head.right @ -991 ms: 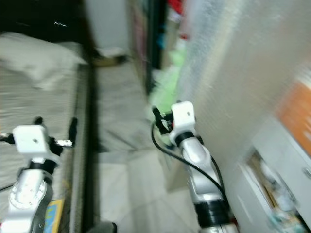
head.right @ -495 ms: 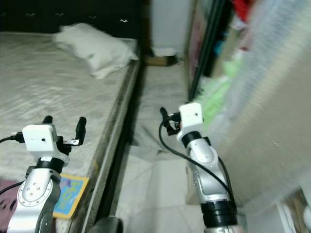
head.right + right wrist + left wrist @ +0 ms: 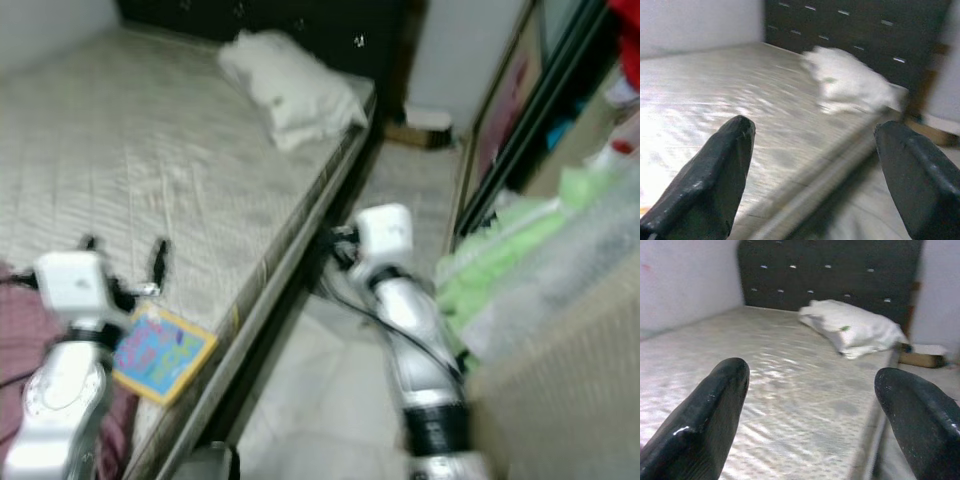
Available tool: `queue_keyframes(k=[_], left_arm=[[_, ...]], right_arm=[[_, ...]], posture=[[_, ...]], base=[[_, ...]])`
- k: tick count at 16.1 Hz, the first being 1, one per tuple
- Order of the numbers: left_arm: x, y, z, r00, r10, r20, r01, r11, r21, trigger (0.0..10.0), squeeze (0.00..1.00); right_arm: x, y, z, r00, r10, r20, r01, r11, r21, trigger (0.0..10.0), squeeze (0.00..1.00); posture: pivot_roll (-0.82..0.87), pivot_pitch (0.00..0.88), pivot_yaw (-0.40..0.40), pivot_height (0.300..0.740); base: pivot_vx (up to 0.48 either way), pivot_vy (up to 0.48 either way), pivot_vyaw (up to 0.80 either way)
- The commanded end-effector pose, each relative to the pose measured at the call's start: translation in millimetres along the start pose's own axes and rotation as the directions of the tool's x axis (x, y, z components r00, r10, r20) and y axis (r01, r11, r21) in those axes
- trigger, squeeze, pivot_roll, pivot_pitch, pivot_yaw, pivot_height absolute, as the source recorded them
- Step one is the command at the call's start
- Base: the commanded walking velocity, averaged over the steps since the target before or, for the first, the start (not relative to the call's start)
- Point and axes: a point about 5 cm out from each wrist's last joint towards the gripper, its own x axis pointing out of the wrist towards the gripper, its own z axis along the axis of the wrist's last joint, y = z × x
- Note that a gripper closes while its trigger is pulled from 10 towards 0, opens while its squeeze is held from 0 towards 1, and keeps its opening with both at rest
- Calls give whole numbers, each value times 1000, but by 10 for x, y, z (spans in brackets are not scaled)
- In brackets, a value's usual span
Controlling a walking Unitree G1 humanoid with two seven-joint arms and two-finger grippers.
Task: Clean up the room
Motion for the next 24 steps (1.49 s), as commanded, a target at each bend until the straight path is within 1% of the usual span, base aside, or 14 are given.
queue_keyframes(k=[1, 3, 5, 8, 24], left_arm=[[-4, -38, 10, 1000, -10, 3, 10, 1000, -6, 10000, 0], [-8, -28, -3, 1000, 4, -6, -4, 1000, -10, 10000, 0], [-6, -16, -12, 1000, 12, -10, -12, 1000, -16, 10000, 0], [-2, -21, 11, 1000, 9, 0, -9, 1000, -12, 10000, 0], [10, -25, 3, 1000, 7, 1, -7, 1000, -16, 10000, 0]], right_arm=[[-31, -79, -18, 1000, -10, -7, 10, 1000, -13, 10000, 0], [-56, -80, -47, 1000, 7, -15, -7, 1000, -26, 10000, 0], [-40, -87, -39, 1000, 4, -13, -5, 1000, -25, 10000, 0], [-8, -65, -21, 1000, 13, -5, -13, 1000, -25, 10000, 0], [15, -42, -24, 1000, 27, 7, -27, 999, -28, 10000, 0]], posture=[[93, 60, -73, 740], [94, 62, -76, 740], [93, 61, -75, 740], [94, 61, -75, 740], [97, 48, -77, 740]], base=[[0, 0, 794], [0, 0, 791], [0, 0, 794], [0, 0, 794], [0, 0, 794]])
